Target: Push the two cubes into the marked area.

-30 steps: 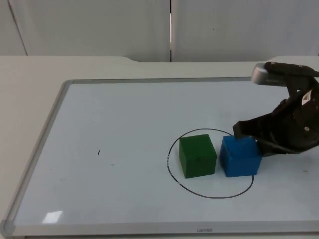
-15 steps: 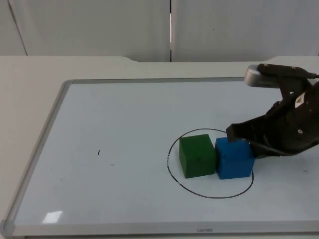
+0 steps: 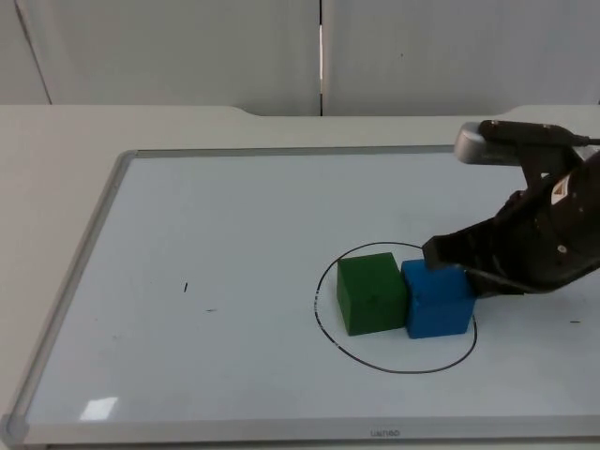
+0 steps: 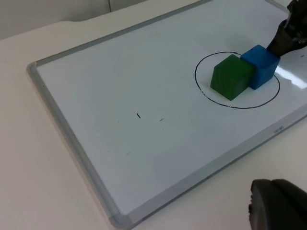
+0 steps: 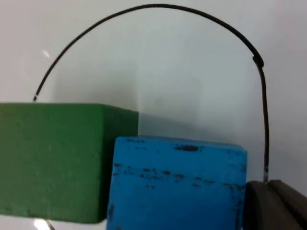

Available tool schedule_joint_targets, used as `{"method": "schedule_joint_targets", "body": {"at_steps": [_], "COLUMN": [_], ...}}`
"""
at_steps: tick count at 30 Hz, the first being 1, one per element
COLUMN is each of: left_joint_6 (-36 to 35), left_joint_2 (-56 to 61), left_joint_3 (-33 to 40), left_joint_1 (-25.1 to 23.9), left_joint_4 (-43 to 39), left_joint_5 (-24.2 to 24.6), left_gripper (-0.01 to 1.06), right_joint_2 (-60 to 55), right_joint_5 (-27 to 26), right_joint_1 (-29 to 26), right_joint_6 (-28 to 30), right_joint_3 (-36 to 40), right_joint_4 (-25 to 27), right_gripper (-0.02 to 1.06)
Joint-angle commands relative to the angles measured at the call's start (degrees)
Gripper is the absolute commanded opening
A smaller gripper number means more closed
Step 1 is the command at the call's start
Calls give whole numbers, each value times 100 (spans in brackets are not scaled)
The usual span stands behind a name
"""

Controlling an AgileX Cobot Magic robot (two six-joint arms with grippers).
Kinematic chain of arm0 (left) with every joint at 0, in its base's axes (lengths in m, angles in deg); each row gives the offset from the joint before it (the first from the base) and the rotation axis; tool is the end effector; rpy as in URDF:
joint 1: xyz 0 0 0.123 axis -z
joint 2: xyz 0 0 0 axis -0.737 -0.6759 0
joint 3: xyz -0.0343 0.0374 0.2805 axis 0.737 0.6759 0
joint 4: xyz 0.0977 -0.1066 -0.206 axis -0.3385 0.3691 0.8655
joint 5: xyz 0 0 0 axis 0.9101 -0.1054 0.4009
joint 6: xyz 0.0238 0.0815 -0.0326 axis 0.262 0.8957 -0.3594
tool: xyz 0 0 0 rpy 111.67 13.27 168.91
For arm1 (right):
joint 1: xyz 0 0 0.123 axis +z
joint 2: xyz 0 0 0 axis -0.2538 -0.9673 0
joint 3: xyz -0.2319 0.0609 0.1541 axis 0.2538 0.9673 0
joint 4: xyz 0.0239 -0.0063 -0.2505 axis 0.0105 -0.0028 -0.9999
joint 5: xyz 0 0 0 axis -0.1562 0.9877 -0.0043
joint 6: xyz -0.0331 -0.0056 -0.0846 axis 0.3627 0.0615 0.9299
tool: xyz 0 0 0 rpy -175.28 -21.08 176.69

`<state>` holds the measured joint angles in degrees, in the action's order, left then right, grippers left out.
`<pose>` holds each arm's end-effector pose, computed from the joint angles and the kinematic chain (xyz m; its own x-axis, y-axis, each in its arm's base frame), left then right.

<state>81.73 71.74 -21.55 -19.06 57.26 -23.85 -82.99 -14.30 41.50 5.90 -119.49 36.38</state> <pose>-0.0075 -0.0025 0.2751 -0.4141 0.2442 -0.8769 0.5310 0.8472 -0.0148 0.2998 0.1545 0.1139 -0.8826 -0.0989 -0.4596 -0.2003 0.9636 0.1772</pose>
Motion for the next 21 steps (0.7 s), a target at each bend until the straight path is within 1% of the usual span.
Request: {"method": "schedule_joint_targets", "body": {"at_steps": [1, 3, 4, 9, 10, 13, 16, 17, 21], "left_joint_6": [-42, -42, -42, -42, -42, -42, -42, -42, -42], "left_joint_2": [21, 21, 21, 21, 21, 21, 21, 21, 21], "left_joint_3": [28, 28, 28, 28, 28, 28, 28, 28, 28], "left_joint_1": [22, 22, 22, 22, 22, 22, 22, 22, 22], "left_joint_4": [-33, -33, -33, -33, -33, -33, -33, -33, -33], "left_joint_5": [-66, -66, -66, -66, -66, -66, -66, -66, -66], "left_gripper": [0, 0, 0, 0, 0, 0, 0, 0, 0], "right_joint_2": [37, 145, 145, 959, 959, 1733, 2602, 2602, 3721], "right_joint_5": [51, 192, 192, 792, 792, 1109, 1325, 1325, 1574], "right_joint_1": [28, -41, -41, -544, -544, -791, -793, -793, -766], "right_joint_6": [29, 29, 29, 29, 29, 53, 53, 53, 53], "right_joint_3": [-20, -20, -20, -20, -20, -20, -20, -20, -20], "right_joint_4": [-329, -664, -664, -1063, -1063, -1269, -1693, -1693, -1707], "right_gripper": [0, 0, 0, 0, 0, 0, 0, 0, 0]}}
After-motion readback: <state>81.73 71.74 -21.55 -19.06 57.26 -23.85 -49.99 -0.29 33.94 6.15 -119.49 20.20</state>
